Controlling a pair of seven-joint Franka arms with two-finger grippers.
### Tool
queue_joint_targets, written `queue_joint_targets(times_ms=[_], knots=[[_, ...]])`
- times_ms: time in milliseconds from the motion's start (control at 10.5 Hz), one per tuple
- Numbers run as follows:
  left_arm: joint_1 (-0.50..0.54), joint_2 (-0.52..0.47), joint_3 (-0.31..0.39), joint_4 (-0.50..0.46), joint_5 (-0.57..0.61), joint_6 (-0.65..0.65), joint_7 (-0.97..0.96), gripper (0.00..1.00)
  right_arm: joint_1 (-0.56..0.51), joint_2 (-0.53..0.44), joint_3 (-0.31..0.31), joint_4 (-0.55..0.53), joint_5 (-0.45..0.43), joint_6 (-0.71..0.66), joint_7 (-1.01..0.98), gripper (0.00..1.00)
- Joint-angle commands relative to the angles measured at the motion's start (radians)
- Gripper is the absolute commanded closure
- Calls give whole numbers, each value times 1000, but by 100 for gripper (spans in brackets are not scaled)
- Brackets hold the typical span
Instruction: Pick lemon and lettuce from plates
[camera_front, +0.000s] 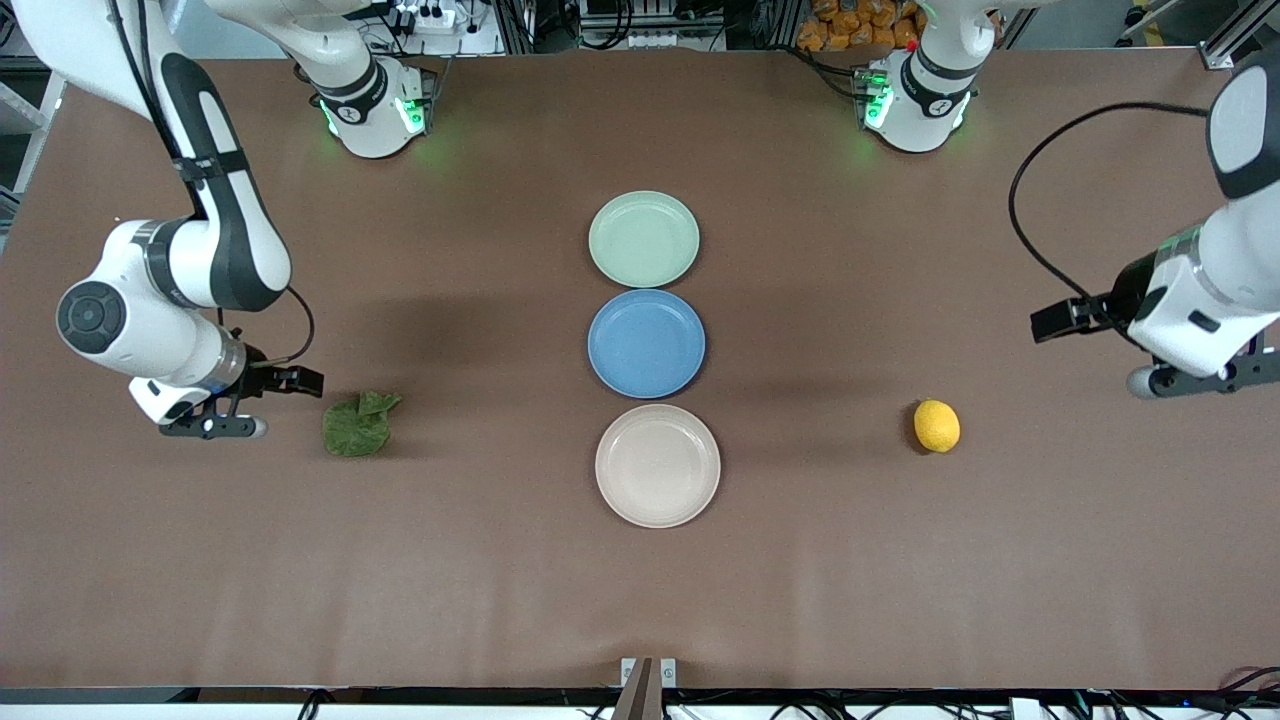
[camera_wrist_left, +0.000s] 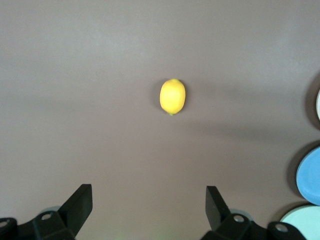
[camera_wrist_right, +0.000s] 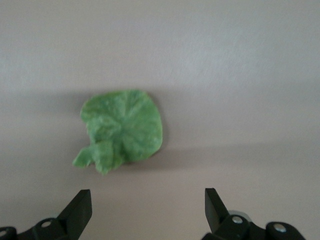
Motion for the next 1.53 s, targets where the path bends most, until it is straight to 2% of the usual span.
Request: queue_joint_targets(times_ms=[0,382,573,860,1051,1433], knots=[[2,-108,11,-114,-17,-11,64,0,-31,-129,57,-138,-10,28,3,0],[-8,-158,28,-114,-18,-66,105,0,-115,-227,132,-255,-31,64,3,0],[-7,-158,40,-98,-18,-80,134,0,-120,-258,135,-266,-31,35,4,0],[-50,-159,149,-88,-75,-75,199,0,-120,-299,134,-255,-34,24,35,0],[-64,-155,160,-70,-73,-68,197,0,-120,-322,131,-211,-45,-7,35,0],[-64,-150,140,-68,-76,-49,177,0,-131,-327,127,68,-70,-364,30,0]])
